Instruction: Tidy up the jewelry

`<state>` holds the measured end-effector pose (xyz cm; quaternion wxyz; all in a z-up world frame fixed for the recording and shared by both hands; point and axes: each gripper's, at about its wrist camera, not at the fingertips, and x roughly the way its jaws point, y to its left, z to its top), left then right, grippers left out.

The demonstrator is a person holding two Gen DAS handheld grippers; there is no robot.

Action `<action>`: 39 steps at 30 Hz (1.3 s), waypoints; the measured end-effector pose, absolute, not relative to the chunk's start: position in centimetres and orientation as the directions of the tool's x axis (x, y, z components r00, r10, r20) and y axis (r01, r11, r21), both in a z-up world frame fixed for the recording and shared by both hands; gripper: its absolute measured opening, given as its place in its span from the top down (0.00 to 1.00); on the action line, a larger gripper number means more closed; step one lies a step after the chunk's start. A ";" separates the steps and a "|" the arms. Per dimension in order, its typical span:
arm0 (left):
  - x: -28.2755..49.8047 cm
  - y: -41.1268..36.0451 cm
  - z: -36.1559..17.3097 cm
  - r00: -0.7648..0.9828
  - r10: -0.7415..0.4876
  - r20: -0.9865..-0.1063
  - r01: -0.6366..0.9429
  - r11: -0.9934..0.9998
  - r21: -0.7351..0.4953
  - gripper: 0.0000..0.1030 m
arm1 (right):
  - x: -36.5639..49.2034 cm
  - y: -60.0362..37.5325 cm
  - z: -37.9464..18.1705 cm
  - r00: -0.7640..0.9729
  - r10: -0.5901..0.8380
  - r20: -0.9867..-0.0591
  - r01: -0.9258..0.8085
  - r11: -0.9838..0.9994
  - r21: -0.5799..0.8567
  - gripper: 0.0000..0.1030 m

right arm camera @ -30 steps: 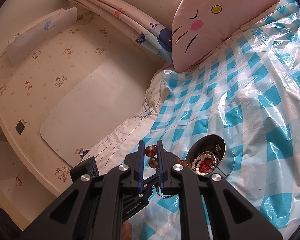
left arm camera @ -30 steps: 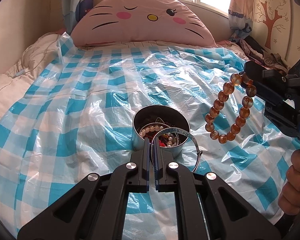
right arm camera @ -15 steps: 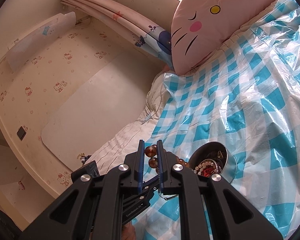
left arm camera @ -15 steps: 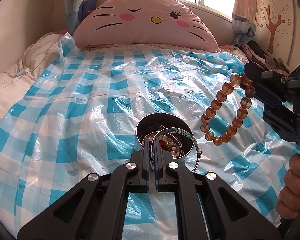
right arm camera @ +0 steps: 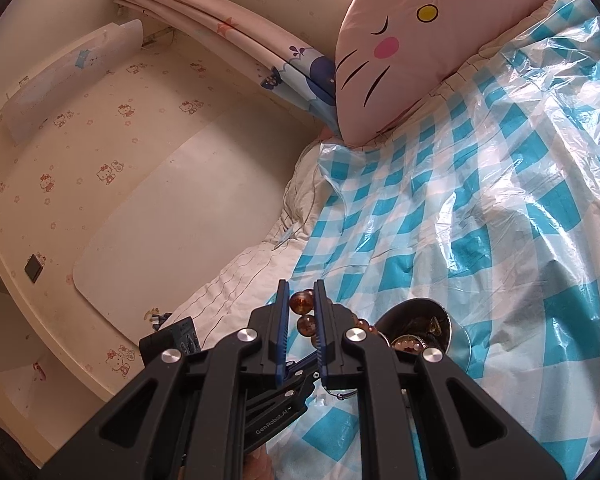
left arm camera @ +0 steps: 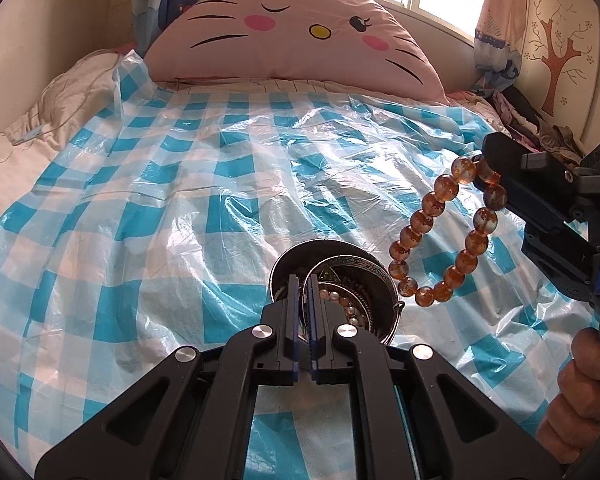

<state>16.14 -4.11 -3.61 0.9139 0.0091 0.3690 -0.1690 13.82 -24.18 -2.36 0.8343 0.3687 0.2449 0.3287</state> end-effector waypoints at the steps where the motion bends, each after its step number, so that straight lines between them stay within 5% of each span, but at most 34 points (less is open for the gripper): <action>1: 16.7 -4.5 -3.9 0.663 -0.304 -0.684 0.320 0.941 -0.108 0.96 | 14.1 -24.0 -2.4 0.668 0.722 -0.181 -0.363 0.529 0.767 0.87; 6: 18.8 -6.2 -5.4 0.627 -0.262 -0.734 0.315 0.947 -0.069 0.94 | 16.5 -22.3 -4.5 0.644 0.700 -0.310 -0.310 0.608 0.731 0.87; 8: 18.3 -5.8 -5.2 0.641 -0.237 -0.730 0.301 0.953 -0.046 0.93 | 17.3 -21.8 -5.8 0.626 0.699 -0.345 -0.278 0.614 0.739 0.74; 10: 17.7 -5.2 -4.8 0.659 -0.209 -0.723 0.289 0.957 -0.013 0.90 | 17.4 -21.9 -6.5 0.622 0.703 -0.344 -0.265 0.603 0.752 0.73; 15: 16.0 -3.2 -3.6 0.663 -0.183 -0.726 0.263 0.965 -0.003 0.71 | 15.4 -22.5 -5.3 0.653 0.673 -0.348 -0.268 0.634 0.725 0.69; 18: 13.5 -1.9 -2.8 0.678 -0.158 -0.718 0.256 0.966 0.029 0.43 | 12.8 -22.6 -4.2 0.680 0.618 -0.394 -0.240 0.696 0.677 0.59; 20: 11.5 -1.0 -2.4 0.682 -0.140 -0.718 0.248 0.968 0.047 0.38 | 10.3 -22.2 -3.4 0.702 0.552 -0.450 -0.215 0.766 0.605 0.36; 27: 4.6 1.9 -1.3 0.696 -0.103 -0.711 0.232 0.969 0.088 0.16 | 0.3 -21.6 -0.6 0.774 0.294 -0.561 -0.128 0.940 0.317 0.08; 39: -3.0 3.4 0.6 0.710 -0.153 -0.688 0.212 0.977 0.001 0.07 | -8.5 -19.5 -0.7 0.831 0.116 -0.544 0.015 0.973 0.230 0.07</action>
